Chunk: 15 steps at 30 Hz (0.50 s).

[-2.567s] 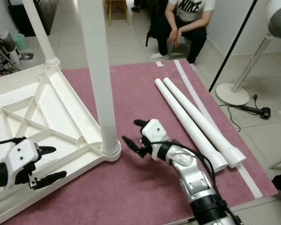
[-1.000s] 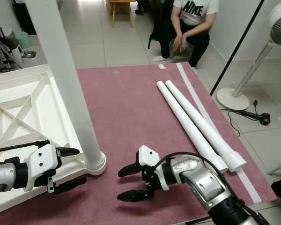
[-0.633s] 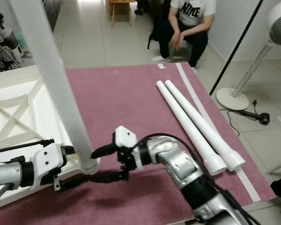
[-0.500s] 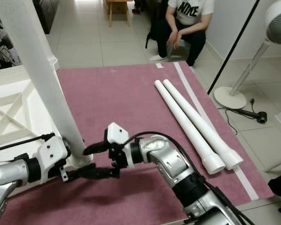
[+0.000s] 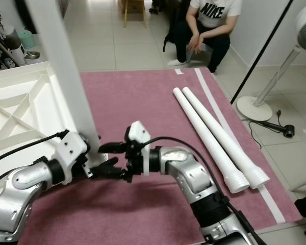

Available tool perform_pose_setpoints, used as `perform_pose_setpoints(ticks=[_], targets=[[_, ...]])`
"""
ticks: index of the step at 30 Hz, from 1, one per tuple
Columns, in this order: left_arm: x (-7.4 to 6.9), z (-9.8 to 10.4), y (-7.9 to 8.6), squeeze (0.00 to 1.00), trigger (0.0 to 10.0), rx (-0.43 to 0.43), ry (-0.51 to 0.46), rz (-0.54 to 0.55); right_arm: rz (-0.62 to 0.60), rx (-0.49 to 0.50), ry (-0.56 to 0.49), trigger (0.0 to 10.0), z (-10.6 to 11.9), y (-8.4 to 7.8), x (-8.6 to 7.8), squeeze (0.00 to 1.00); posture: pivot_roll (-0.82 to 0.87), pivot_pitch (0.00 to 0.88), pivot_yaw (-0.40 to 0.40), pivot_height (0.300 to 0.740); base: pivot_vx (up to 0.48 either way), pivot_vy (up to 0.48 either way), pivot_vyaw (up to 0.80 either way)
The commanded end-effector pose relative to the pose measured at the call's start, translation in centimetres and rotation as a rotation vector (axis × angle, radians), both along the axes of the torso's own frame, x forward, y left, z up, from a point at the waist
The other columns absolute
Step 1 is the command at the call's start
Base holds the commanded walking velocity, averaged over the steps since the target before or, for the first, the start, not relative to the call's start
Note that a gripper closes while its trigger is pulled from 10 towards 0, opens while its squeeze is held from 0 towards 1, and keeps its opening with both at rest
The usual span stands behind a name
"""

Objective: Building children table

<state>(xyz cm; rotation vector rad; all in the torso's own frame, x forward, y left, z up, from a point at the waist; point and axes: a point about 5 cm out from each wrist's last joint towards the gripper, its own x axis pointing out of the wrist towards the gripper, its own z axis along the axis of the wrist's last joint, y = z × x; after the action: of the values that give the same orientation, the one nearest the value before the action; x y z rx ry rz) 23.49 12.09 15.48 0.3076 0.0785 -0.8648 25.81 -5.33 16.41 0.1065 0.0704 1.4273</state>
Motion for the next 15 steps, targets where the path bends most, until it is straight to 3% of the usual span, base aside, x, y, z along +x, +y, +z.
perform_pose_setpoints(ticks=[1, 4, 5, 6, 8, 10, 11, 13, 14, 15], targets=[[-1.2, -0.6, -3.3, 0.00, 10.0, -0.049, 0.059, -0.189, 0.129, 0.170, -0.115, 10.0, 3.9, 2.2, -1.4, 0.00, 0.10, 0.000, 0.006, 0.740, 0.000, 0.000, 0.00], [-0.8, -0.8, -3.7, 0.00, 10.0, -0.040, 0.055, -0.181, 0.140, 0.181, -0.111, 10.0, 4.4, 1.5, -1.7, 0.00, 0.10, 0.000, 0.012, 0.740, 0.000, 0.000, 0.00], [0.1, -0.9, -2.5, 0.00, 10.0, 0.017, 0.021, -0.105, 0.154, 0.094, -0.099, 10.0, 3.0, 0.3, -2.5, 0.00, 0.09, 0.000, 0.010, 0.740, 0.000, 0.000, 0.00], [0.1, -0.9, -2.5, 0.00, 10.0, 0.017, 0.021, -0.105, 0.154, 0.094, -0.099, 10.0, 3.0, 0.3, -2.5, 0.00, 0.09, 0.000, 0.010, 0.740, 0.000, 0.000, 0.00], [0.8, -0.6, -0.1, 0.00, 10.0, 0.061, -0.005, -0.019, 0.155, -0.020, -0.056, 10.0, 0.7, -1.7, -3.6, 0.00, 0.10, 0.000, 0.004, 0.740, 0.000, 0.000, 0.00], [0.8, -0.6, -0.1, 0.00, 10.0, 0.061, -0.005, -0.019, 0.155, -0.020, -0.056, 10.0, 0.7, -1.7, -3.6, 0.00, 0.10, 0.000, 0.004, 0.740, 0.000, 0.000, 0.00], [0.9, -0.4, 1.1, 0.00, 10.0, 0.085, -0.010, 0.005, 0.141, -0.064, -0.027, 10.0, -0.3, -2.7, -4.1, 0.00, 0.10, 0.000, 0.002, 0.740, 0.000, 0.000, 0.00], [0.9, -0.4, 1.1, 0.00, 10.0, 0.085, -0.010, 0.005, 0.141, -0.064, -0.027, 10.0, -0.3, -2.7, -4.1, 0.00, 0.10, 0.000, 0.002, 0.740, 0.000, 0.000, 0.00], [0.6, -0.5, 2.3, 0.00, 10.0, 0.133, -0.008, 0.010, 0.106, -0.100, -0.007, 10.0, -1.2, -3.6, -4.3, 0.00, 0.10, 0.000, 0.000, 0.740, 0.000, 0.000, 0.00], [0.6, -0.5, 2.3, 0.00, 10.0, 0.133, -0.008, 0.010, 0.106, -0.100, -0.007, 10.0, -1.2, -3.6, -4.3, 0.00, 0.10, 0.000, 0.000, 0.740, 0.000, 0.000, 0.00]])
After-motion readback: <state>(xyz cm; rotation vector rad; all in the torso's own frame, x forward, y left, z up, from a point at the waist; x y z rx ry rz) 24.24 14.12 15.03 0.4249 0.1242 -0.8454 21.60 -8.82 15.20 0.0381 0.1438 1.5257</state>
